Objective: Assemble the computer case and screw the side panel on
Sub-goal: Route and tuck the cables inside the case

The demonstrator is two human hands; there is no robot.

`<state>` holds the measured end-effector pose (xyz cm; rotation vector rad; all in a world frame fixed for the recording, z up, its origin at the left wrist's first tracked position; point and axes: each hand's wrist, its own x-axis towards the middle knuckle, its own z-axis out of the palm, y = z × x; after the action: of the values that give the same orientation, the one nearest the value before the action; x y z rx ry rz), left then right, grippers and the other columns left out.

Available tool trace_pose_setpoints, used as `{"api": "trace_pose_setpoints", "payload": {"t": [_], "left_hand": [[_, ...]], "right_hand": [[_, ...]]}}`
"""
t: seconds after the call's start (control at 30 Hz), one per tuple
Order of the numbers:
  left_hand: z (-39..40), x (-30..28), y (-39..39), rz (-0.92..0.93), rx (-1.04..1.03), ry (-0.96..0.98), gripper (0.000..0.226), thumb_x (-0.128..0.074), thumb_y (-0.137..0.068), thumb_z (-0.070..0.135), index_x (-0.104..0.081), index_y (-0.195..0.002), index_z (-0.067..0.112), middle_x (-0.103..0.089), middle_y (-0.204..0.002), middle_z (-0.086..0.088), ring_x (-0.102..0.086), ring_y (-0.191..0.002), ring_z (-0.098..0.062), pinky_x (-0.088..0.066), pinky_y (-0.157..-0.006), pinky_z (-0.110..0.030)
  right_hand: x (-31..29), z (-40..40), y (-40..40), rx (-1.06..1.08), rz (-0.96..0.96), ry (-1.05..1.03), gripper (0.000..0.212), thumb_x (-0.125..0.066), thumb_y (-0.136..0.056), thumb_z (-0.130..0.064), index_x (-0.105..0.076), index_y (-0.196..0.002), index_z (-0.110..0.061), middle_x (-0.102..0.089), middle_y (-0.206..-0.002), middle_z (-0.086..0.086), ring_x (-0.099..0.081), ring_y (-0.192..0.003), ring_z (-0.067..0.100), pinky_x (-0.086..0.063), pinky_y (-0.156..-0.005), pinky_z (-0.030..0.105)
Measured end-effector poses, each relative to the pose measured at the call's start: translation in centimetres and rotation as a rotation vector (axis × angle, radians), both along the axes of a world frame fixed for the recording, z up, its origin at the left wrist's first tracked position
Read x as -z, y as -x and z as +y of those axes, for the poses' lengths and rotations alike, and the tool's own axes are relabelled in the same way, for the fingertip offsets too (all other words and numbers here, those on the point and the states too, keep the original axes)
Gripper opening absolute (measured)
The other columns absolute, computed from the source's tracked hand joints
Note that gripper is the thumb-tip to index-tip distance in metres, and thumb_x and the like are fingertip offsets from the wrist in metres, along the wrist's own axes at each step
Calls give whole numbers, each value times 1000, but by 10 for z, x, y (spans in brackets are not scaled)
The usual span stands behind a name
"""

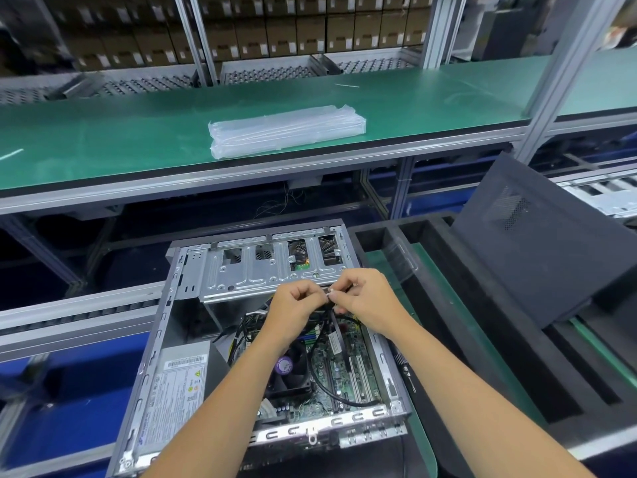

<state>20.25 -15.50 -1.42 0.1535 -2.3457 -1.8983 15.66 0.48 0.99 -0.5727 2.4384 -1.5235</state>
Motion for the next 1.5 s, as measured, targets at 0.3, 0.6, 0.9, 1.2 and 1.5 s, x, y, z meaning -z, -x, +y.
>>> {"api": "trace_pose_setpoints", "payload": {"t": [0.3, 0.6, 0.9, 1.2, 1.5], "left_hand": [[0, -1, 0, 1, -1, -9, 18, -66, -81, 7, -63, -63, 7, -56, -64, -7, -50, -62, -14, -44, -65, -30], [0, -1, -2, -13, 36, -1, 13, -67, -84, 9, -68, -71, 8, -54, -62, -2, -47, -60, -13, -40, -65, -28], [2, -2, -1, -23, 32, -45, 11, -65, -87, 12, -71, -78, 9, -54, -57, 12, -45, -53, -2, -38, -56, -13], [2, -6, -3, -12, 49, -67, 15, -65, -88, 15, -72, -76, 21, -56, -60, 11, -48, -56, -4, -39, -55, -13], [2, -7, -3, 6, 41, -105, 10, -67, -86, 10, -70, -77, 12, -57, -58, 10, -47, -52, -3, -38, -53, -13]], "right_hand": [[2, -1, 2, -29, 23, -51, 12, -73, -87, -8, -67, -76, -10, -71, -65, 6, -73, -61, 12, -59, -68, 39], [4, 0, 3, -64, 28, -65, 8, -70, -88, -4, -72, -81, -8, -71, -65, 3, -72, -63, 12, -60, -68, 35], [2, 3, 3, -30, -65, 87, 10, -65, -91, -3, -70, -90, -12, -73, -77, 5, -74, -68, 13, -59, -75, 29], [1, 6, 8, -68, -165, 208, 21, -61, -91, 8, -69, -89, -12, -74, -82, 8, -72, -75, 14, -59, -83, 32], [2, 2, 6, -32, -197, 323, 19, -67, -87, 7, -70, -89, -11, -71, -84, 12, -71, -69, 16, -57, -70, 24]]}}
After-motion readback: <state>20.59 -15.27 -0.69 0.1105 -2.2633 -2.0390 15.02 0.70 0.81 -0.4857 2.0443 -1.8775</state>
